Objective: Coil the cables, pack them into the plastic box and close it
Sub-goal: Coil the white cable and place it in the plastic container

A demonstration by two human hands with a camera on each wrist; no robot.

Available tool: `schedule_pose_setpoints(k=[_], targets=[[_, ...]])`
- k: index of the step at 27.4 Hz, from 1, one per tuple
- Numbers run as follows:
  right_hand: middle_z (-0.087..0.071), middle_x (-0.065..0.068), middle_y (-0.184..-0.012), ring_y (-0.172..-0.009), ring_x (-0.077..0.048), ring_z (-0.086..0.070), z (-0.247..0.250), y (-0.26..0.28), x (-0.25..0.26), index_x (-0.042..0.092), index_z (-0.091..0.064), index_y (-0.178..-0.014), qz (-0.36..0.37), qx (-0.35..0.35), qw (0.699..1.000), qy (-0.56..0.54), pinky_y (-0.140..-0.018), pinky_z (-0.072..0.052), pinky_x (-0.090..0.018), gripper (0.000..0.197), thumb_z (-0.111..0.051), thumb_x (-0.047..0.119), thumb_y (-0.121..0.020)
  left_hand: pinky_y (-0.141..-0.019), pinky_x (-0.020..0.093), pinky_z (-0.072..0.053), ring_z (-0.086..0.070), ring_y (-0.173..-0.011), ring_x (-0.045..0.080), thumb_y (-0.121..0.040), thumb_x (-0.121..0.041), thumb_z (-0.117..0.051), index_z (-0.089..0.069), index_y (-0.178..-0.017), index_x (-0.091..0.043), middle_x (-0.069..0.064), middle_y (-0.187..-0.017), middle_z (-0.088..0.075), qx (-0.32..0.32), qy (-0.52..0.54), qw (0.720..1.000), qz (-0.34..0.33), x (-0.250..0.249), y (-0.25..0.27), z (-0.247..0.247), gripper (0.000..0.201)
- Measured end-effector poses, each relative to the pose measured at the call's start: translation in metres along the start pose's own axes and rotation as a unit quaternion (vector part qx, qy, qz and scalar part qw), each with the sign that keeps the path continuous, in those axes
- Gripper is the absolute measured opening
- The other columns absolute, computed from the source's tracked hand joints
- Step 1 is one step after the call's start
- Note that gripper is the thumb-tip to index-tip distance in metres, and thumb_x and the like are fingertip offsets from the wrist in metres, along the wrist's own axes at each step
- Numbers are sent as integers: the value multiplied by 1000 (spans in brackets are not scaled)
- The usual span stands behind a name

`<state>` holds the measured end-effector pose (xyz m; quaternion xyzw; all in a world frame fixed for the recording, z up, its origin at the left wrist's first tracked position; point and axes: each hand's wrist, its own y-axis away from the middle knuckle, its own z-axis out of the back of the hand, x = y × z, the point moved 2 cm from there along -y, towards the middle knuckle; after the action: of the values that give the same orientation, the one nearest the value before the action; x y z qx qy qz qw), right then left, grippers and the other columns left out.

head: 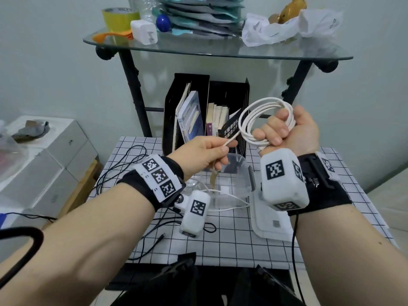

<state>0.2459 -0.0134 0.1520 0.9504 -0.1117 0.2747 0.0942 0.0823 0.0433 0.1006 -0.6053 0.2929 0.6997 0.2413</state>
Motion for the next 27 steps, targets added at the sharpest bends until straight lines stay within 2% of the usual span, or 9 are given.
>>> schedule_pose_setpoints(k=[2, 6, 10, 12, 14, 17, 21, 24, 27], targets=[[-26, 2, -42, -36, -15, -21, -2, 2, 3, 15, -46, -59, 40, -21, 999, -22, -52, -33, -24, 28, -38, 28, -82, -81, 33, -47, -58, -63, 10, -96, -11, -51, -61, -122, -18, -2, -71, -64, 16, -22, 1000, 7, -1, 2, -2, 28], [-31, 1, -52, -45, -16, -27, 3, -4, 6, 13, -49, -67, 96, -41, 994, -17, -59, -34, -28, 37, -29, 26, -95, -80, 25, -52, -60, -68, 12, -96, -7, -51, -60, -123, -12, 0, -74, -64, 60, -73, 995, 23, -2, 7, -8, 29], [-42, 1, -53, -45, -16, -38, 9, -14, 6, 10, -50, -82, 156, -61, 986, 24, -59, -38, -27, 34, -33, 29, -103, -97, 48, -46, -59, -79, 19, -88, -16, -59, -67, -114, -14, 21, -92, -67, 96, -91, 991, 23, -3, 13, -13, 28], [-46, 3, -53, -48, -14, -43, 13, -15, 6, 11, -51, -87, 191, -85, 971, 115, -55, -38, -26, 30, -34, 31, -103, -98, 51, -44, -58, -82, 21, -82, -21, -62, -70, -110, -18, 30, -104, -64, 104, -84, 991, 16, -8, 15, -16, 29], [-49, 7, -57, -52, -12, -48, 15, -13, 3, 15, -53, -90, 229, -100, 929, 271, -57, -39, -26, 26, -36, 33, -99, -90, 41, -51, -59, -80, 19, -82, -15, -61, -70, -110, -15, 28, -98, -66, 98, -70, 993, 1, -16, 15, -18, 30], [-54, 7, -67, -61, -10, -56, 15, -8, -5, 22, -56, -90, 221, -71, 831, 505, -65, -47, -31, 22, -40, 37, -94, -73, 18, -49, -57, -69, 11, -88, -2, -56, -69, -112, -11, 5, -75, -65, 101, -84, 991, -15, -29, 14, -19, 29], [-60, -11, -79, -63, -19, -54, 12, -4, -16, 5, -57, -91, 163, 4, 724, 671, -62, -46, -32, 30, -44, 31, -98, -62, 16, -45, -52, -58, 5, -89, 2, -53, -68, -108, -1, -7, -64, -61, 85, -108, 990, -42, -42, 12, -20, 25], [-56, -2, -61, -49, -10, -50, 8, 2, -22, 8, -58, -72, 94, 36, 739, 667, -56, -42, -27, 42, -39, 33, -100, -58, 14, -43, -48, -55, 4, -91, 1, -51, -68, -100, 2, -14, -56, -60, 69, -123, 988, -59, -48, 13, -18, 20], [-48, 5, -46, -37, -3, -42, 3, 7, -22, 13, -51, -55, 58, 23, 715, 697, -51, -34, -24, 62, -29, 49, -100, -55, 16, -43, -48, -54, 4, -92, -6, -55, -68, -90, -5, -1, -70, -64, 36, -100, 992, -62, -51, 12, -13, 13]])
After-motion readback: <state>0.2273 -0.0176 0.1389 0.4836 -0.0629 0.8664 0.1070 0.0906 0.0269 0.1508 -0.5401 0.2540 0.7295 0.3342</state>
